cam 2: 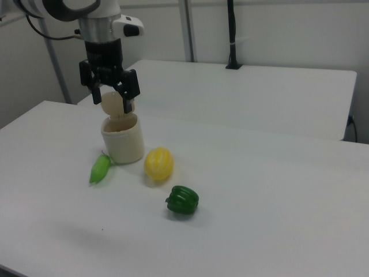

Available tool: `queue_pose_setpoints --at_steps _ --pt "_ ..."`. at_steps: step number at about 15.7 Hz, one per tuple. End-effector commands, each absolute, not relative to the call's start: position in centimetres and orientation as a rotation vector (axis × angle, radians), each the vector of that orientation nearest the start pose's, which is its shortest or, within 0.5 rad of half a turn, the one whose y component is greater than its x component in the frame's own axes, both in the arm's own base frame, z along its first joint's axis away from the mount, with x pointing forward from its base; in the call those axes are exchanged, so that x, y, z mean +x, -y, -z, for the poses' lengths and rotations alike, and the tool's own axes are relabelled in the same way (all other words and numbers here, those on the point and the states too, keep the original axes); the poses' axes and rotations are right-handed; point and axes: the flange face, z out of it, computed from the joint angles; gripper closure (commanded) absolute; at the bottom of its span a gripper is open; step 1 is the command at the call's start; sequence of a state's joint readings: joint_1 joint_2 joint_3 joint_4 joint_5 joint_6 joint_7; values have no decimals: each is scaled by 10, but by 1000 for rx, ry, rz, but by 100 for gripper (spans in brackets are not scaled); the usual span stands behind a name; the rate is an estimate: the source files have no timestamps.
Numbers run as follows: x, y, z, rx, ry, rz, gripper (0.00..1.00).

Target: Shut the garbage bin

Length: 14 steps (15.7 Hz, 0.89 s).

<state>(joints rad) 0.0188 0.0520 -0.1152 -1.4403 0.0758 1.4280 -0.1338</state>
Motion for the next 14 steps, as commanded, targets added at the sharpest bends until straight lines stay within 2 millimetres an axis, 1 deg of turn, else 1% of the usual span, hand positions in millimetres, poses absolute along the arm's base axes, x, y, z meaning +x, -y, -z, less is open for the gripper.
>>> queue_pose_setpoints --at_steps 1,8,14 --pt "548 40 -645 -3062 76 -102 0" --pt "551 39 -642 -3057 81 -99 0" --pt "554 34 -638 -3016 83 -100 0"
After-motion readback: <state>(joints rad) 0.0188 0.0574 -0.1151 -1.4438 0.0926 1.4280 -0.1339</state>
